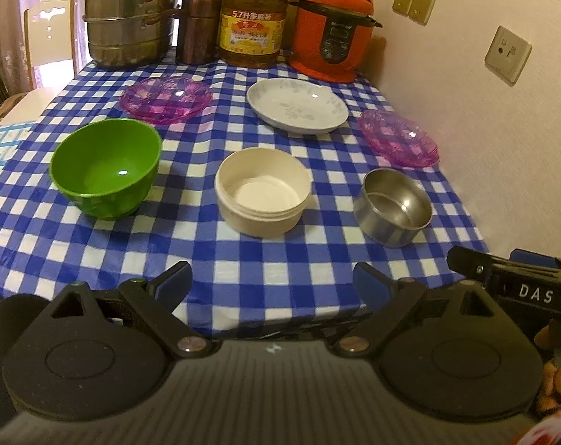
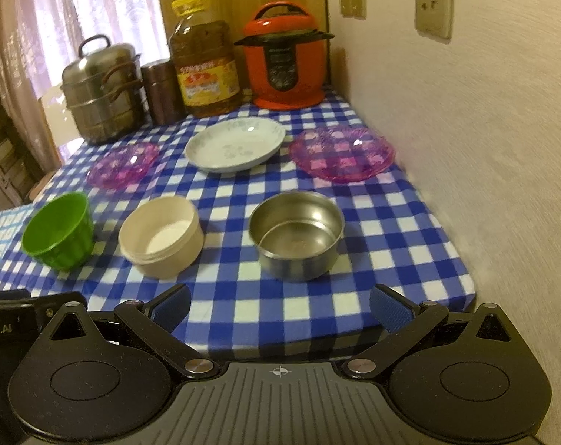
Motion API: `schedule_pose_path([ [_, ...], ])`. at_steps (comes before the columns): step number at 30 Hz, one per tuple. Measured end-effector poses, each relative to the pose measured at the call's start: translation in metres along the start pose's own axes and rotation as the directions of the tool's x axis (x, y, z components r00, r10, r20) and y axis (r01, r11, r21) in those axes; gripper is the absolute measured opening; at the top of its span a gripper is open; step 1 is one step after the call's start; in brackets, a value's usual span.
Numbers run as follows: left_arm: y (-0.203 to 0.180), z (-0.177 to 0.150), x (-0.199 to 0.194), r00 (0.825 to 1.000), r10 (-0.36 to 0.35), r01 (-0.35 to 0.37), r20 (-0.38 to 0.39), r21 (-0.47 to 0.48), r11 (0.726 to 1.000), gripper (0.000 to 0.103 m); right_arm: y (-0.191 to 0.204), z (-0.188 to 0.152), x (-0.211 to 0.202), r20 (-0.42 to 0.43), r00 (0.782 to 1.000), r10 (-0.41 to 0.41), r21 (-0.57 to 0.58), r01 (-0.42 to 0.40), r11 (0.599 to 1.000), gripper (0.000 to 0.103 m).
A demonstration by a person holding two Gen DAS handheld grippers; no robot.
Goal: Organize plates and bowls
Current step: 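Reach both grippers to the pink glass bowl by the wall and grip its rim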
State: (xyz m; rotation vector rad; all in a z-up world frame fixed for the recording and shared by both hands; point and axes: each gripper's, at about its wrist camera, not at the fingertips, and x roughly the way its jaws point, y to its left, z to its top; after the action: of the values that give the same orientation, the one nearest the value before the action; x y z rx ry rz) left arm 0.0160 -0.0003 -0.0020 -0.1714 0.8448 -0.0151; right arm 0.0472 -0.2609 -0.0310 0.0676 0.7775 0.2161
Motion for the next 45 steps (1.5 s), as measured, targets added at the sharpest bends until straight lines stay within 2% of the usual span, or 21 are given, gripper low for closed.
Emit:
schedule_pose_path([
  [7, -0.011, 0.031, 0.017, 0.996, -0.092, 0.092, 0.019, -0.023, 0.995, 0.092, -0.028, 0.024, 0.004, 0.043, 0.999, -0.032, 0.093, 0.028, 0.995, 0.102],
  [15, -0.027, 0.085, 0.055, 0.976, -0.205, 0.211, 0.075, -0.077, 0.975, 0.092, -0.069, 0.06, 0.025, 0.074, 0.996, -0.047, 0.231, 0.029, 0.973, 0.102],
  [18, -0.035, 0.105, 0.075, 0.974, -0.21, 0.216, 0.089, -0.075, 0.973, 0.092, -0.082, 0.07, 0.04, 0.077, 0.996, -0.05, 0.274, 0.027, 0.961, 0.102],
  [25, -0.047, 0.131, 0.135, 0.965, -0.259, 0.263, 0.049, -0.111, 0.958, 0.092, -0.103, 0.084, 0.082, 0.073, 0.994, -0.086, 0.339, 0.057, 0.939, 0.102],
  [33, -0.068, 0.151, 0.204, 0.956, -0.292, 0.289, -0.024, -0.1, 0.952, 0.088, -0.132, 0.096, 0.134, 0.062, 0.992, -0.111, 0.436, 0.073, 0.897, 0.102],
  [38, -0.079, 0.159, 0.234, 0.951, -0.308, 0.304, -0.035, -0.088, 0.949, 0.086, -0.142, 0.1, 0.16, 0.07, 0.989, -0.131, 0.462, 0.084, 0.883, 0.102],
  [40, -0.085, 0.162, 0.243, 0.952, -0.303, 0.3, -0.033, -0.076, 0.951, 0.086, -0.146, 0.101, 0.168, 0.075, 0.988, -0.138, 0.472, 0.087, 0.878, 0.098],
  [42, -0.089, 0.165, 0.253, 0.951, -0.306, 0.303, -0.036, -0.072, 0.95, 0.085, -0.151, 0.102, 0.177, 0.083, 0.988, -0.13, 0.487, 0.074, 0.87, 0.079],
  [45, -0.092, 0.168, 0.268, 0.948, -0.313, 0.307, -0.057, -0.095, 0.947, 0.078, -0.155, 0.102, 0.188, 0.08, 0.99, -0.12, 0.494, 0.065, 0.867, 0.076],
])
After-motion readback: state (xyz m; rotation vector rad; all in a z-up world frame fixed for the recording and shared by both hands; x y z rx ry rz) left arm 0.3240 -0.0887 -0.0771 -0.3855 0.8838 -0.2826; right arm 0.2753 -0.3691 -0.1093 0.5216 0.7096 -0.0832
